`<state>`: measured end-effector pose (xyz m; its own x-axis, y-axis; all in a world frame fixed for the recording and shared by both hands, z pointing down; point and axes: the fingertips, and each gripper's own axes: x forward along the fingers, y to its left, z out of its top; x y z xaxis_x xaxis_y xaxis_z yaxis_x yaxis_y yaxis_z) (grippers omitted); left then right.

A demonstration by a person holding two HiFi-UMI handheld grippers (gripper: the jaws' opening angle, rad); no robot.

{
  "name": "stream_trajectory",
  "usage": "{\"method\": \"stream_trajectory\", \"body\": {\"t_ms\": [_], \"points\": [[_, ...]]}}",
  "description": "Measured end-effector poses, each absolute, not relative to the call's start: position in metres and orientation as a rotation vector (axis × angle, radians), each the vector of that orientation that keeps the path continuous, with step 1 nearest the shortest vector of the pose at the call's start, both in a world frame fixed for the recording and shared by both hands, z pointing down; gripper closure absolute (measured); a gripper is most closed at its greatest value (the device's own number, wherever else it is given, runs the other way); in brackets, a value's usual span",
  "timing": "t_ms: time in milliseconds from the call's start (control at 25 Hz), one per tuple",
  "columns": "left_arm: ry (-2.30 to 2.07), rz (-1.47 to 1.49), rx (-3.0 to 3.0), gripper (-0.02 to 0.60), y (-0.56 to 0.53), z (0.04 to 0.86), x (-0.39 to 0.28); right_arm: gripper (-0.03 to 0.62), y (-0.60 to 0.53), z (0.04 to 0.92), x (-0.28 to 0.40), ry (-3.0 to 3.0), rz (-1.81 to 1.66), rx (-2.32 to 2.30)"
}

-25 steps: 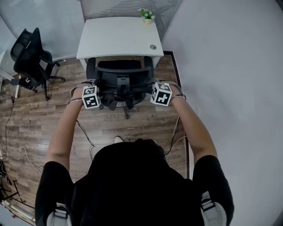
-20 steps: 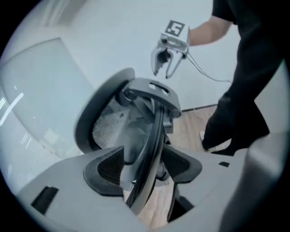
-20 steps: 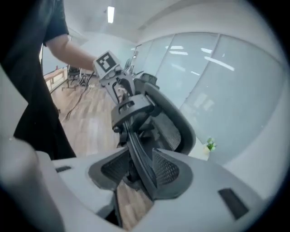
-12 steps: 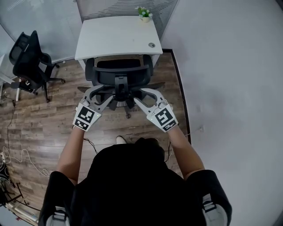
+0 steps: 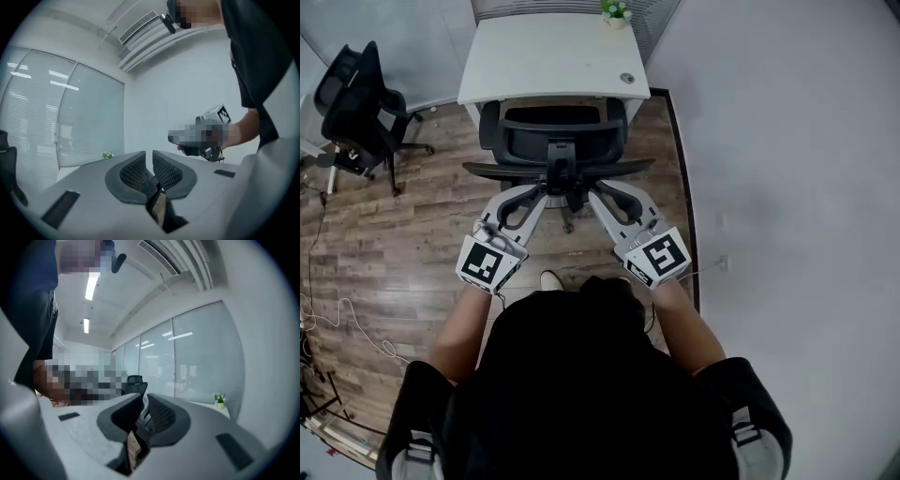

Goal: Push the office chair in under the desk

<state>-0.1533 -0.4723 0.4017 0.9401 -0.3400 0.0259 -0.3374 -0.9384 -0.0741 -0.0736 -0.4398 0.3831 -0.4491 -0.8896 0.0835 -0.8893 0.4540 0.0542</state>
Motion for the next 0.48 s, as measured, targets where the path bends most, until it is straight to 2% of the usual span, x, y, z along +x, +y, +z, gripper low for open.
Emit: {"method": "stream_trajectory", "body": {"t_ms": [200, 480], "points": [[0.555, 0.0, -3.03, 0.58, -0.469, 0.387, -0.151, 0.562, -0.437, 0.376, -0.08, -2.593, -0.039, 1.584], [0.548, 0.007, -3.018, 0.584, -0.465, 0.383, -0.146, 0.591, -0.439, 0.366, -0.082, -2.639, -0.015, 1.601]]}}
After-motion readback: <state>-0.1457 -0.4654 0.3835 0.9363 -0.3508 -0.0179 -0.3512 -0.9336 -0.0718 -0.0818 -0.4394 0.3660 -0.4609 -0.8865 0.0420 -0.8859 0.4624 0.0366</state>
